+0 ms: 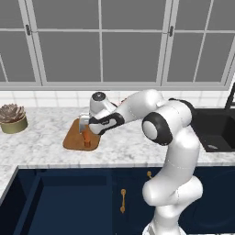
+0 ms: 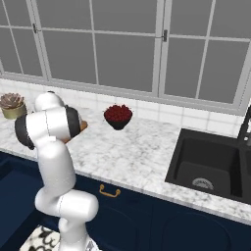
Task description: Pick up the knife from the drawer and place it on the cutting board. Then place the meat from the plate to the cutting board.
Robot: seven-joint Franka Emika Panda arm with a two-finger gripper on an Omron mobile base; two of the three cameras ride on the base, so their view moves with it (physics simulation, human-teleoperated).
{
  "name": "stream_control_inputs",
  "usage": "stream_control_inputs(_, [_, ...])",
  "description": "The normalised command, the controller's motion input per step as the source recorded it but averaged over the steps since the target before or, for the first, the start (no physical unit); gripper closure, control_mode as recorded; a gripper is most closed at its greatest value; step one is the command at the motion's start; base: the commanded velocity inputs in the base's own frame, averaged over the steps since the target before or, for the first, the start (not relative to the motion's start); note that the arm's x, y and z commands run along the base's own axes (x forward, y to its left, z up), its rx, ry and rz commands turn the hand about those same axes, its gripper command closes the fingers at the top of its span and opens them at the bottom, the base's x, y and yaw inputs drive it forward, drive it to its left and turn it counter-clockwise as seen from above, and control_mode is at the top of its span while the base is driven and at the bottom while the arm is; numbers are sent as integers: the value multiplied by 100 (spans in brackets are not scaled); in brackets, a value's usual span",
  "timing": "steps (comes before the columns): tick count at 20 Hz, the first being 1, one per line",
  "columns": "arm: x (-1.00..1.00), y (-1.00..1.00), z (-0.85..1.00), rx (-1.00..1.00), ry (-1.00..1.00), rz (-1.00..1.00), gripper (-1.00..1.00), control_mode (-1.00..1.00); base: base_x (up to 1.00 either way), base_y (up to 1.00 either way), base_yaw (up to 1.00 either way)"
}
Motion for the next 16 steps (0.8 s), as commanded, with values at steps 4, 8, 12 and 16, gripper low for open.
stream_control_inputs(4, [71, 0, -32, 0, 0, 1, -100, -100, 0, 0, 0])
stream_control_inputs(8, [18, 0, -2, 0, 0, 0, -100, -100, 0, 0, 0])
stream_control_inputs(12, [0, 0, 0, 0, 0, 0, -100, -100, 0, 0, 0])
stream_control_inputs(16, [-42, -27, 22, 4, -8, 0, -100, -100, 0, 0, 0])
